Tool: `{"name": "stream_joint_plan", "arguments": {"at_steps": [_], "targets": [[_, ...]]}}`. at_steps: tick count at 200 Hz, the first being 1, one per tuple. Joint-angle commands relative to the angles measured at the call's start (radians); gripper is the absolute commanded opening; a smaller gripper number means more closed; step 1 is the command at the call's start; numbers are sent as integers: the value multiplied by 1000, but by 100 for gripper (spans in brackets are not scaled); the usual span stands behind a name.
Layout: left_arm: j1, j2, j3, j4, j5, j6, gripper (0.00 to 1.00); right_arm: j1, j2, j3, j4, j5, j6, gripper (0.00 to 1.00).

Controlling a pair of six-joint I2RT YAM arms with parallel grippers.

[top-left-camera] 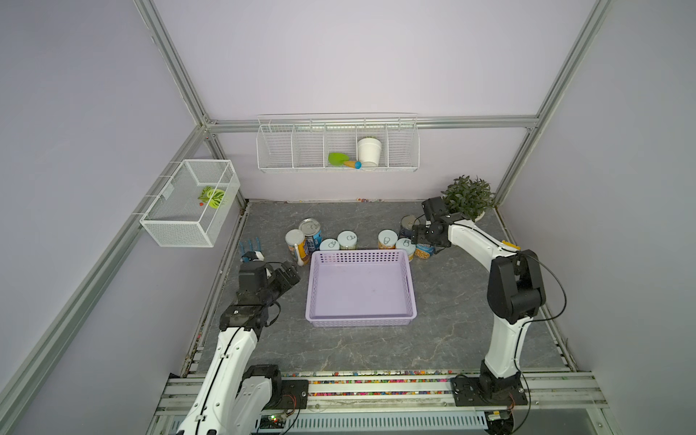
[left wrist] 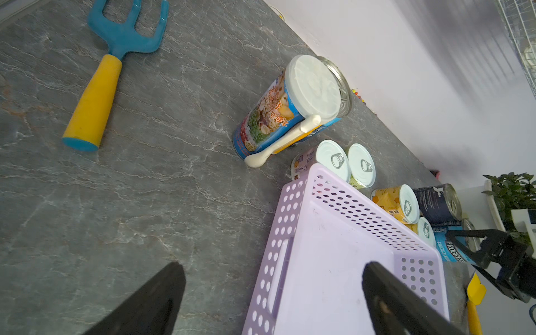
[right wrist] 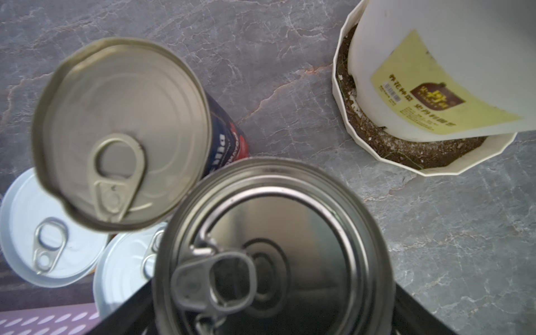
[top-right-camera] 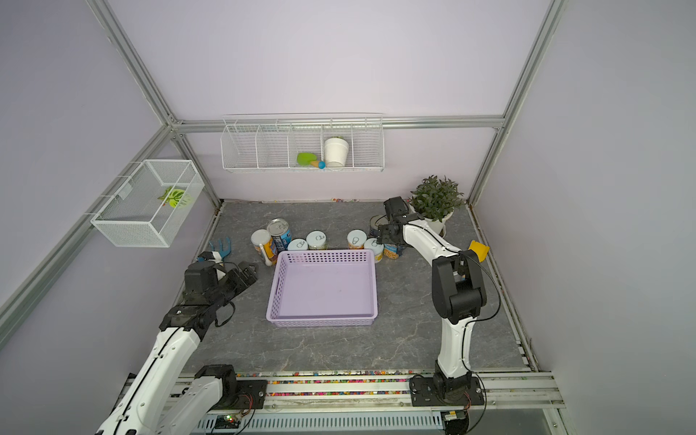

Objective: Put the canned food in the basket
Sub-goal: Pick up the canned food from the center of the board, then place the canned food in the basket.

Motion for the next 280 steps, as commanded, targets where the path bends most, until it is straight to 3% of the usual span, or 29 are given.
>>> {"name": "stream_joint_plan", "arguments": {"at_steps": [1,14,40,104,164,222,280], "targets": [[-5,2,32,-2,9,23,100,1,33,47,-15,48,-2,93],[-5,3,33,-1,8,23,100,1,36,50,-14,45,-2,88],[-5,8,36,-5,5,25,100,2,22,42,-14,36,-2,65],[-5,-13,36,-11,-6,31,100,18,-140,-26,-31,110,16,62],[-5,-4,42,-19,-6,32,100,55,-332,-83,-74,164,18,50],[-5,27,47,-12,-2,35,100,94,-509,-158,-14,112,0,47],[-5,9,42,-8,6,34,100,220,-590,-169,31,36,-13,47]]}}
